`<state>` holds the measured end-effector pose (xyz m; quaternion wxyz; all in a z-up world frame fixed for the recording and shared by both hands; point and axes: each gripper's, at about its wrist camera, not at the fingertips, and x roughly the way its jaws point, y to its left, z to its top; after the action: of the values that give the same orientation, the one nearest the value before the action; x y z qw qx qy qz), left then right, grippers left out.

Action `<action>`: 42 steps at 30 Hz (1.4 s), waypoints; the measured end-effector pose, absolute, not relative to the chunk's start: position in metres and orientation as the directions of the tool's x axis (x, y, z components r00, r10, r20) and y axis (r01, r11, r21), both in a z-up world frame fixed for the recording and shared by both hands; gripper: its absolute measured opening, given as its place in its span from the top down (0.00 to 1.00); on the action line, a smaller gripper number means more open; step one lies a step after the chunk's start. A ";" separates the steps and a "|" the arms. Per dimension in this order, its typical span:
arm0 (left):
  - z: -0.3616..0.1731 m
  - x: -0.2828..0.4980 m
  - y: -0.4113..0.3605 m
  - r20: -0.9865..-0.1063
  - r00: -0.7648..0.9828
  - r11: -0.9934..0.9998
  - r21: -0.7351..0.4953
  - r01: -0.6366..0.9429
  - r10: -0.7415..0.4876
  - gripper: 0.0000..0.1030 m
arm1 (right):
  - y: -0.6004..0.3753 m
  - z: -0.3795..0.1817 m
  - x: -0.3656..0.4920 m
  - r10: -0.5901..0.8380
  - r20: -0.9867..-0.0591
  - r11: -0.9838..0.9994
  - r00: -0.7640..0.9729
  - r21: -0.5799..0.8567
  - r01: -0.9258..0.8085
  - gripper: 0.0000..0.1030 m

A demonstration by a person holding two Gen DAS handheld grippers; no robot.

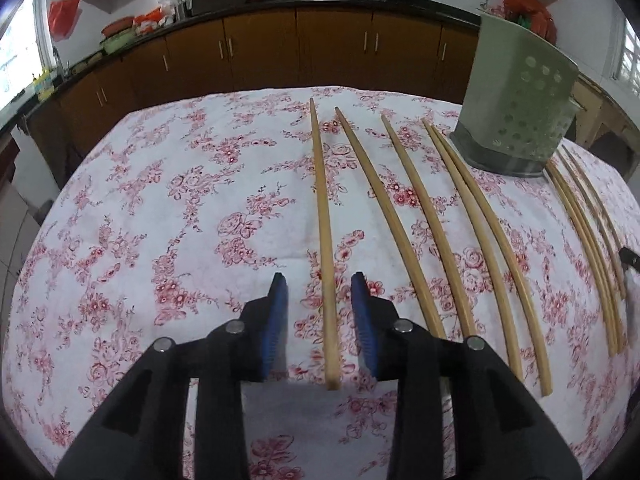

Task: Organize utensils
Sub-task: 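Lower the left gripper onto a bamboo chopstick and close while the right gripper grasps another, then lift the left gripper's chopstick upright over the green holder while the right gripper carries its own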

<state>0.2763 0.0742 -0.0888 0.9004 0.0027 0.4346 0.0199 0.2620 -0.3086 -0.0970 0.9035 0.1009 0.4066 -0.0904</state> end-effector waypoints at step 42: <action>0.016 0.220 0.073 -0.608 0.794 0.994 0.105 0.044 0.029 0.93 | -0.313 0.007 0.199 -0.095 -0.445 0.985 0.890 0.086 0.149 0.93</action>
<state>0.2202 0.0730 0.0158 0.9453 0.0566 0.3212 -0.0040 0.1994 -0.3131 0.0067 0.9704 0.0591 0.2254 -0.0629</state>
